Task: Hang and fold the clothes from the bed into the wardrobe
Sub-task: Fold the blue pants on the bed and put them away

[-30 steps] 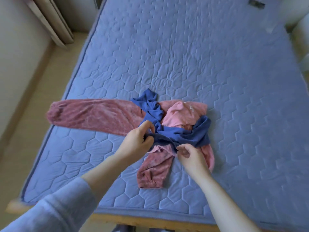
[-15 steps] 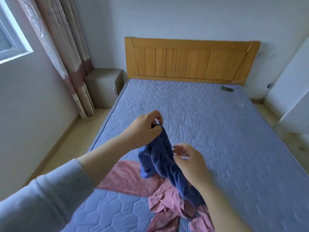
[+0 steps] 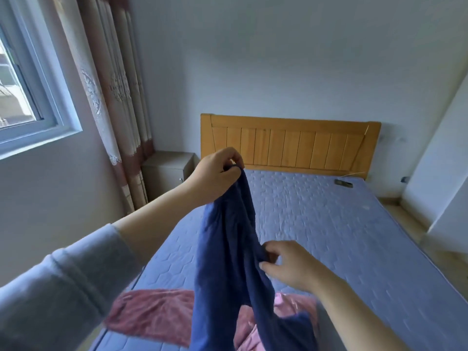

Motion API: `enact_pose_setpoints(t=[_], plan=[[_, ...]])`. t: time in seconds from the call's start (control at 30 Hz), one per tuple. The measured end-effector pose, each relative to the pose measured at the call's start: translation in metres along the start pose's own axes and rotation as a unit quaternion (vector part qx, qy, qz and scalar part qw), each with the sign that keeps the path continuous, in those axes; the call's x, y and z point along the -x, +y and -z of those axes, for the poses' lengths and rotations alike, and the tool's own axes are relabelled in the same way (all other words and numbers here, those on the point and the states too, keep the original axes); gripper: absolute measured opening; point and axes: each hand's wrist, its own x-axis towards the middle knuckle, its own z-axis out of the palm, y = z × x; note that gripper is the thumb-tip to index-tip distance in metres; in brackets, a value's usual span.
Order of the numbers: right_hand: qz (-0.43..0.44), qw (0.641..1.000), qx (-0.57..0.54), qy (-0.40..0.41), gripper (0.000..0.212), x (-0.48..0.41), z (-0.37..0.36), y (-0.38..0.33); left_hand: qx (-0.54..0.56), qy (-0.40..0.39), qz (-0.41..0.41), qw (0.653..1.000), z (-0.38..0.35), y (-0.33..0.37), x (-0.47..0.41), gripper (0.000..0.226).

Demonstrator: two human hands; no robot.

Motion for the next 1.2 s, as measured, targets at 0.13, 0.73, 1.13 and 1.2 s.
enact_pose_setpoints(t=[0.13,0.73,1.13,1.2], plan=[[-0.028,0.994,0.110,0.000,0.022,-0.003,0.016,0.009,-0.035,0.051,0.008,0.998,0.027,-0.006,-0.006,0.026],[0.119,0.848,0.372,0.359,0.030,-0.057,0.198,-0.086,-0.067,0.096,-0.001,0.993,0.094,-0.034,-0.018,0.051],[0.098,0.805,0.406,0.422,0.027,-0.062,0.218,-0.117,-0.145,0.001,-0.057,0.988,0.115,-0.007,-0.003,0.023],[0.090,0.805,0.405,0.425,0.025,-0.064,0.219,-0.120,-0.171,-0.010,-0.087,0.981,0.114,-0.005,-0.001,0.022]])
